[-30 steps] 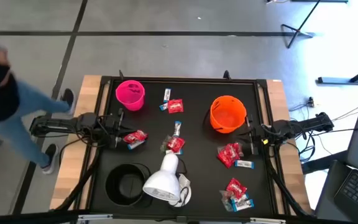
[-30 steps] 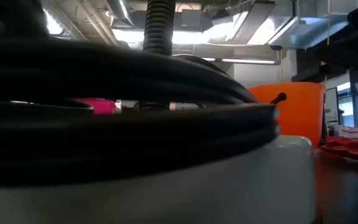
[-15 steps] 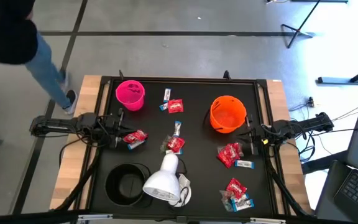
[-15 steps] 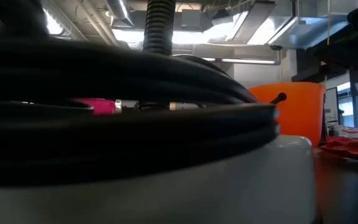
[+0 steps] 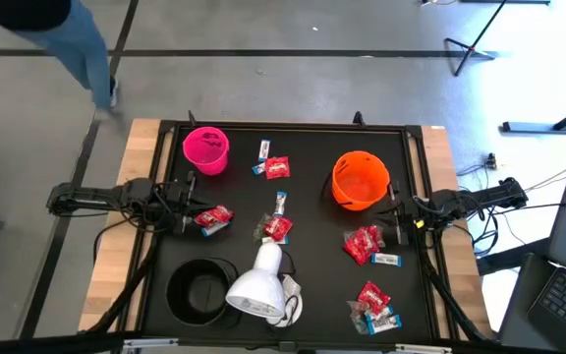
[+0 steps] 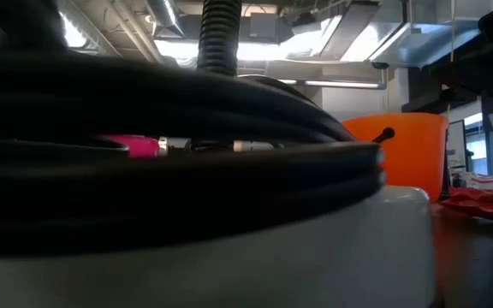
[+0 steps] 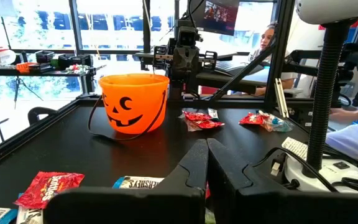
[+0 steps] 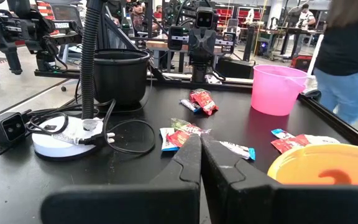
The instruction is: Sort candy
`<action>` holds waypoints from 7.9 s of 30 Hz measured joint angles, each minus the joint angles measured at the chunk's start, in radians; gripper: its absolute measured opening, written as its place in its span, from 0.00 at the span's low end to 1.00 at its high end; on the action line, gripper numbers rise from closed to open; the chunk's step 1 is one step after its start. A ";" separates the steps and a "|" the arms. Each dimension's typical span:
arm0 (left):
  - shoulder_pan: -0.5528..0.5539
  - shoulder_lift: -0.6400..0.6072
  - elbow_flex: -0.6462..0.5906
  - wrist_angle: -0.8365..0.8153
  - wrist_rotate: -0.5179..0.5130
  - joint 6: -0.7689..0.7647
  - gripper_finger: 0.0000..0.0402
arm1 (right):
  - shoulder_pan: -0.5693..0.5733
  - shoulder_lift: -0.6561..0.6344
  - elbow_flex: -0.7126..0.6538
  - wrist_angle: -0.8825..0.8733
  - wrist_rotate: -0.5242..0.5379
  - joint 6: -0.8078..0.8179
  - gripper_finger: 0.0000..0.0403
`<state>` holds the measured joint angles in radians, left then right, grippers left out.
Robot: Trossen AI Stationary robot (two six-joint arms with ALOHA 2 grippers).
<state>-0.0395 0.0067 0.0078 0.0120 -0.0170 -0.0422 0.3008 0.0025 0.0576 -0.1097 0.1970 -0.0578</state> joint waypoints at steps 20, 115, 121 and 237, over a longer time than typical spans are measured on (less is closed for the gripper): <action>0.000 0.000 0.000 0.000 0.000 0.000 0.00 | 0.000 0.000 0.000 0.000 0.000 0.000 0.01; 0.044 1.410 0.939 -0.980 -0.018 -0.244 0.55 | 0.000 0.000 0.000 0.000 0.000 0.000 0.01; 0.045 1.444 0.939 -0.977 -0.021 -0.243 0.55 | 0.000 0.000 0.000 0.000 0.000 0.000 0.01; -0.022 1.563 1.953 -1.066 -0.224 0.145 0.00 | 0.000 0.000 0.000 0.000 0.000 0.000 0.01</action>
<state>-0.0611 1.5700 1.9612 -1.0543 -0.2408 0.1030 0.3008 0.0025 0.0578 -0.1096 0.1970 -0.0578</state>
